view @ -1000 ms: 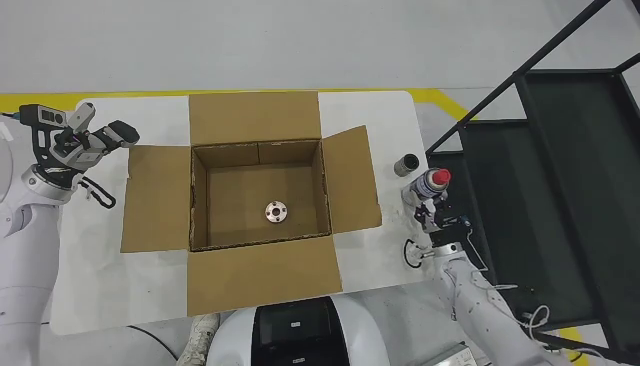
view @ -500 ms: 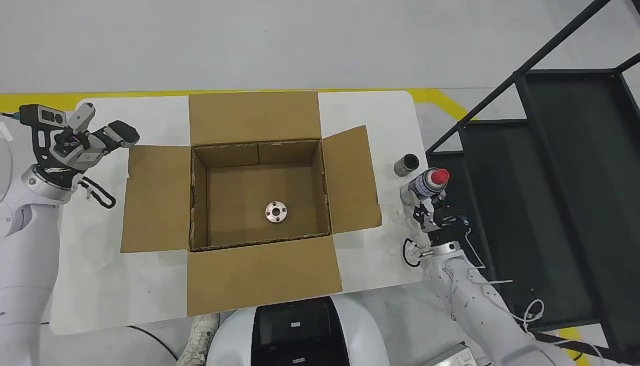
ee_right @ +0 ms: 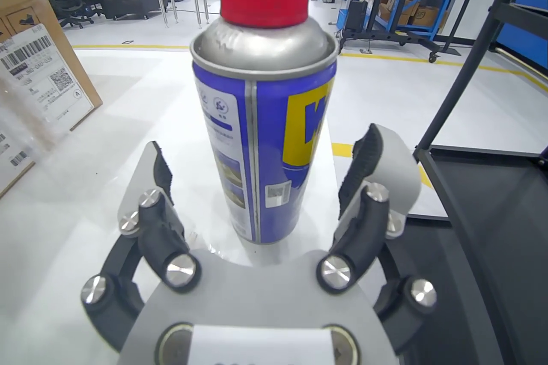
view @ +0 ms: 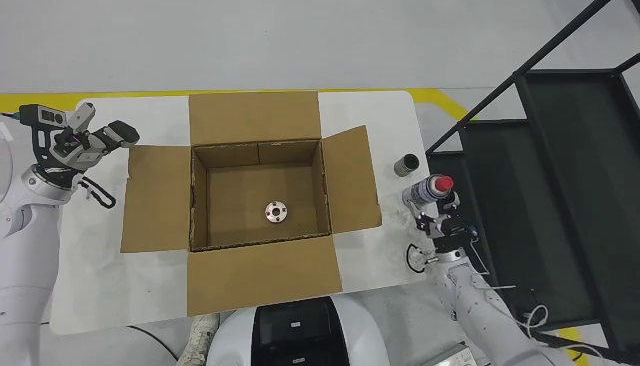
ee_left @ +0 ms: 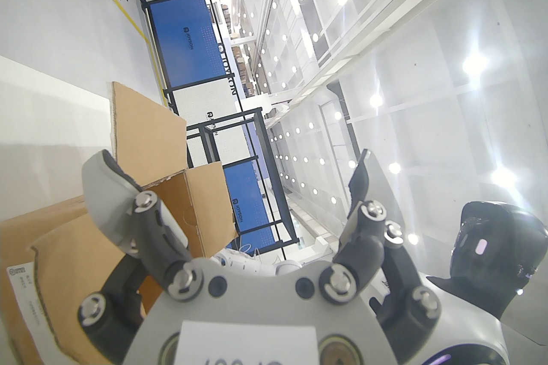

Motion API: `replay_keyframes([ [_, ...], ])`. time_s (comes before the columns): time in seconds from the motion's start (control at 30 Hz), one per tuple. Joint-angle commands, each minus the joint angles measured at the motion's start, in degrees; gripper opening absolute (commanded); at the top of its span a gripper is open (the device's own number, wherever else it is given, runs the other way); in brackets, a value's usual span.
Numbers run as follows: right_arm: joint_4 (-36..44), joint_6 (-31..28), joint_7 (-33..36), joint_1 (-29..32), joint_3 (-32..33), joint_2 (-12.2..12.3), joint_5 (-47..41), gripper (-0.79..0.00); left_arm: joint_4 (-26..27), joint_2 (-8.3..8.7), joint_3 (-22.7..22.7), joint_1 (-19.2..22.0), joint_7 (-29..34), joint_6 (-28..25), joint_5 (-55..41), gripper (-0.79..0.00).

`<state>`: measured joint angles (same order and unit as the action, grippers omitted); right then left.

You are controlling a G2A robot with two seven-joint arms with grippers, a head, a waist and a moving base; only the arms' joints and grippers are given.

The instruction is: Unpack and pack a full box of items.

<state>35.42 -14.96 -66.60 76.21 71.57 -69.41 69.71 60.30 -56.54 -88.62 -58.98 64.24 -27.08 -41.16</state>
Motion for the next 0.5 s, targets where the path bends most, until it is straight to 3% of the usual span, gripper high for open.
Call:
replay_keyframes([
  [0.0,1.66,0.01,-1.99,1.45,0.73,0.49,1.09,0.000,0.00,0.00,0.00,0.00,0.00,0.00,0.00,0.000],
  [0.13,7.52,0.64,-4.07,6.05,3.59,1.99,3.19,0.000,0.00,0.00,0.00,0.00,0.00,0.00,0.00,0.000],
  [0.23,14.86,0.81,-0.66,10.79,6.60,3.56,6.42,0.000,0.00,0.00,0.00,0.00,0.00,0.00,0.00,0.000],
  [0.47,45.60,-5.48,13.00,27.74,18.20,7.10,9.59,0.000,0.00,0.00,0.00,0.00,0.00,0.00,0.00,0.000],
])
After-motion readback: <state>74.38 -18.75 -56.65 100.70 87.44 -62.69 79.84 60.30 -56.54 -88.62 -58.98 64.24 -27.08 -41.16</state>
